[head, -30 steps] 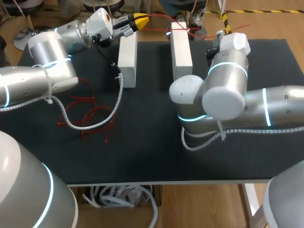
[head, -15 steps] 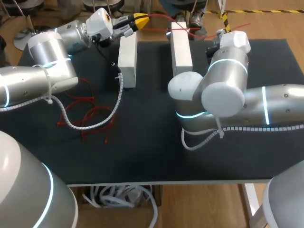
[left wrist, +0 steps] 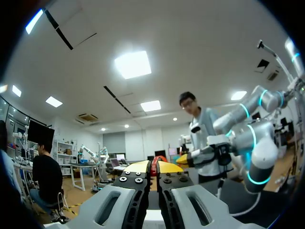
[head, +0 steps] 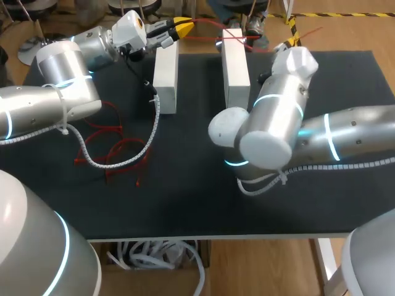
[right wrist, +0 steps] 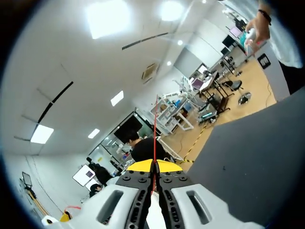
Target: Grab the tape and strap the tape.
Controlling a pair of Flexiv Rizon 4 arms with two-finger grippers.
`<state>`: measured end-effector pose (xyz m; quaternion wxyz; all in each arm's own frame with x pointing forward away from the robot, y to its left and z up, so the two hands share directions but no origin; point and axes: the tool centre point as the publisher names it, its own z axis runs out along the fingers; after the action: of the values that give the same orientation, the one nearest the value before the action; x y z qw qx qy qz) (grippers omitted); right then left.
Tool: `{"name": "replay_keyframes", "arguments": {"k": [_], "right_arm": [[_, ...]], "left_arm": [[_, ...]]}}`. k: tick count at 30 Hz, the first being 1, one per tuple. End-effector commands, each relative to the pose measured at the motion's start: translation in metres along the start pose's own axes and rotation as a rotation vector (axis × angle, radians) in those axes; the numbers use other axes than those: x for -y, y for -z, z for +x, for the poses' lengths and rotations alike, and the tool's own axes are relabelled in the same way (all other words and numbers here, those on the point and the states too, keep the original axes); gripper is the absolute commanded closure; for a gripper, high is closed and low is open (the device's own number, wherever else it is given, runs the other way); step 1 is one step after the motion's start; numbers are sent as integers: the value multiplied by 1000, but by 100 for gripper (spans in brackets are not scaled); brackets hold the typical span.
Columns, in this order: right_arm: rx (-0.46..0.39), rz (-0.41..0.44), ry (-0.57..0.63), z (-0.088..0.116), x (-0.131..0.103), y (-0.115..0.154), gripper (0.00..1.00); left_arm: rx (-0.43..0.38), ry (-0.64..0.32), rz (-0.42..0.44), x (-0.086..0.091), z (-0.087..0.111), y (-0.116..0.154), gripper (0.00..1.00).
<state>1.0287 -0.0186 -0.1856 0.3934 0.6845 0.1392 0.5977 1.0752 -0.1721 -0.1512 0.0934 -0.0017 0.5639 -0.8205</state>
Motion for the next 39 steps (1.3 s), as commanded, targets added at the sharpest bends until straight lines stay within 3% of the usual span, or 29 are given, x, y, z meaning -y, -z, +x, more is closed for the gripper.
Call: {"name": "replay_keyframes", "arguments": {"k": [1, 14, 18, 26, 37, 39], "right_arm": [[-8, -60, 32, 7, 7, 4, 100], [32, -7, 189, 31, 4, 12, 100], [-2, 2, 246, 43, 5, 17, 100], [-25, -7, 259, 59, -5, 18, 100], [-25, -7, 259, 59, -5, 18, 100], [-25, -7, 259, 59, -5, 18, 100]], "left_arm": [[1, -3, 3, -1, 0, 0, 100], [1, -3, 3, -1, 0, 0, 100], [1, -3, 3, -1, 0, 0, 100], [1, -3, 3, -1, 0, 0, 100], [1, -3, 3, -1, 0, 0, 100], [-3, 10, -88, 2, 2, 1, 100]]}}
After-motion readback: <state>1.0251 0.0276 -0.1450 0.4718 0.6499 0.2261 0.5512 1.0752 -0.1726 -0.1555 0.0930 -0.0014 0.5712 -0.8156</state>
